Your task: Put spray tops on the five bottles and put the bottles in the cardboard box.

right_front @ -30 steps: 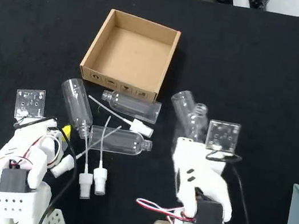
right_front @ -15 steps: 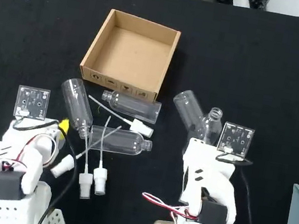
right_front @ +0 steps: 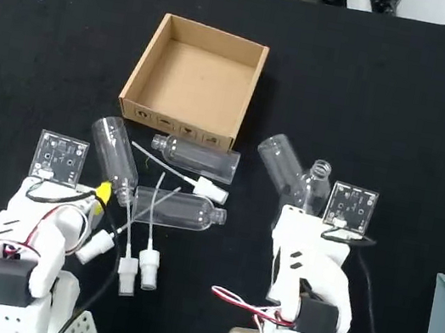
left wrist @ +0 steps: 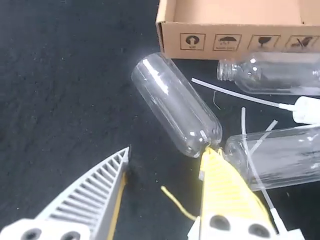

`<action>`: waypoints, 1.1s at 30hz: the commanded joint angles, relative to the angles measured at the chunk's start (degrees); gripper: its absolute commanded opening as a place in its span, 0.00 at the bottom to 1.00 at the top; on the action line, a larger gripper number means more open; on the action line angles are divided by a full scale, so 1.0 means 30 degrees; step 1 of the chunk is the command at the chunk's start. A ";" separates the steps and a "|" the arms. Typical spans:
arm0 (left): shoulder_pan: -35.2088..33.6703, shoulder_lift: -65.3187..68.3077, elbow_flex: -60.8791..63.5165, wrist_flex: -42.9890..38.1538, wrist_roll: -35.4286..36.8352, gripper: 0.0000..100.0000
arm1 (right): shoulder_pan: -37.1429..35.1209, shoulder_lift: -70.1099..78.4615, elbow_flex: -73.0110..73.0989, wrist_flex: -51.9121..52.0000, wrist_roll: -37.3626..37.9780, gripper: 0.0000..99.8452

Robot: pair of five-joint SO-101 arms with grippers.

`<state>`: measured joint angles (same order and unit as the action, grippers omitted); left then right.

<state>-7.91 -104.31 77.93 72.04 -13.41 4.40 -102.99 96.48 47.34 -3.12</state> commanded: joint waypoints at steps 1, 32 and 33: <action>0.0454 0.0234 -0.1187 0.0176 -0.0791 0.21 | 0.0674 -0.1861 -0.0044 0.0059 0.0205 0.03; 0.2652 1.2894 -0.7839 0.3136 -0.5480 0.22 | 0.0674 -0.1861 -0.0044 0.0059 0.0205 0.03; 0.2652 1.3187 -0.7810 0.3165 -0.5832 0.22 | 0.0674 -0.1861 -0.0044 0.0059 0.0205 0.03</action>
<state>-0.70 -67.38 57.54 81.27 -27.91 4.40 -102.99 96.48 47.34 -3.12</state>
